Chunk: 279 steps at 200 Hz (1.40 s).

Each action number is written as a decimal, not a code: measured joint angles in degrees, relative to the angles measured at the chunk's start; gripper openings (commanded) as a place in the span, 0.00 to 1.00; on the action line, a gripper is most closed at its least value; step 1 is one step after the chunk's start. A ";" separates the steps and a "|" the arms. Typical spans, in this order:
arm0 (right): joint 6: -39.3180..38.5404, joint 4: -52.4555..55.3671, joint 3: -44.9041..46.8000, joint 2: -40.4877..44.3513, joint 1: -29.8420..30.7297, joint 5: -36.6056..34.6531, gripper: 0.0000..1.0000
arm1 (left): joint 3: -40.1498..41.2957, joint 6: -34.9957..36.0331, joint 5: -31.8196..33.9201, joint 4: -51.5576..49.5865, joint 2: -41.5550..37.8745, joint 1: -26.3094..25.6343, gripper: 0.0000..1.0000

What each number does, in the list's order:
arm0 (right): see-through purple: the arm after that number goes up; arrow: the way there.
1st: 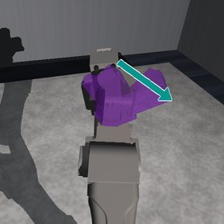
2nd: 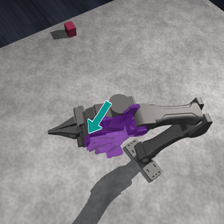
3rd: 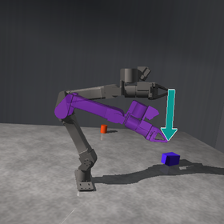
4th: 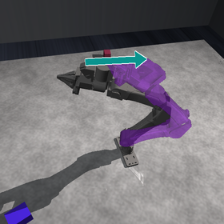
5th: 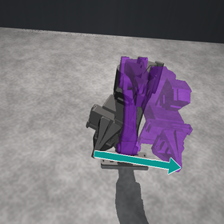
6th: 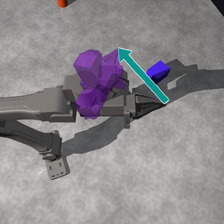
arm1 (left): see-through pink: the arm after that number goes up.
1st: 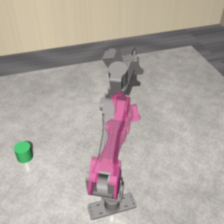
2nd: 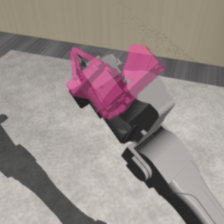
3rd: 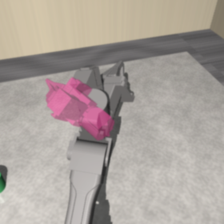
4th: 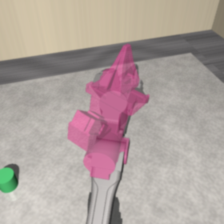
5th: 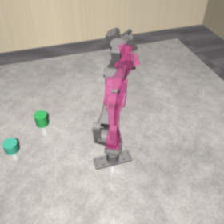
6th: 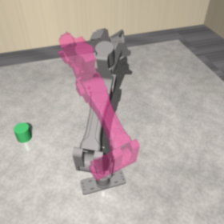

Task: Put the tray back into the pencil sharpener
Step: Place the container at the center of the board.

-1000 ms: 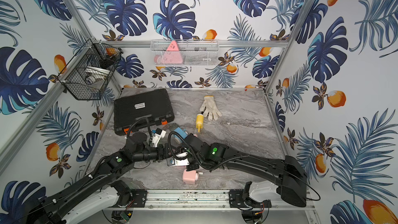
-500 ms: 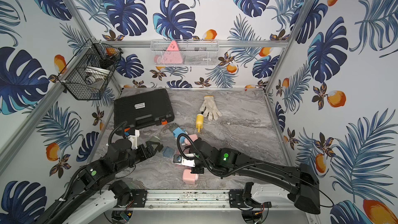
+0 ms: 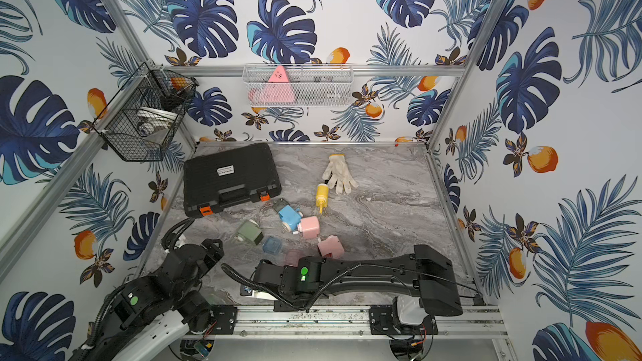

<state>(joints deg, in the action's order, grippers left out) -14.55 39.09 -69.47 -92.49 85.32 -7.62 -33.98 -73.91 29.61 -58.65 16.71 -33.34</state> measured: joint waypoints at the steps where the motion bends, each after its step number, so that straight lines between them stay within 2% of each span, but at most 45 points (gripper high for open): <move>1: 0.00 -0.02 0.00 -0.11 0.00 0.04 0.00 | -0.09 -0.07 0.17 -0.17 -0.13 0.00 0.83; 55: -0.48 -1.25 -4.20 -9.60 -0.72 2.56 0.00 | -5.77 -3.61 9.33 -10.32 -5.64 0.00 0.82; 134: -0.94 -1.31 -5.20 -15.96 -4.11 2.47 0.00 | -8.37 -3.23 11.93 -13.55 -6.08 0.00 0.83; 151: -1.14 -1.33 -5.07 -16.46 -4.04 2.58 0.07 | -8.41 -2.62 12.04 -13.60 -6.08 0.00 0.83; 189: -1.57 -1.53 -4.57 -16.70 -4.07 2.54 0.31 | -8.41 -2.05 11.89 -13.29 -6.05 0.00 0.83; 216: -1.55 -2.12 -3.54 -14.47 -4.04 2.56 0.35 | -8.35 -0.66 10.88 -12.39 -5.95 0.00 0.82; 242: -0.66 -4.46 -1.49 -8.59 -4.04 2.80 0.38 | -7.87 2.38 8.92 -9.57 -5.14 0.00 0.82; 279: 7.85 -9.70 6.36 7.15 -4.04 -0.28 0.40 | -5.40 10.78 -2.10 -1.29 2.47 0.00 0.81</move>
<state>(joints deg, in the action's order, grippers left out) -6.70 29.39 -63.11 -85.34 81.28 -7.90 -39.38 -63.13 27.51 -59.94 19.18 -33.34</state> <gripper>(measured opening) 0.387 0.810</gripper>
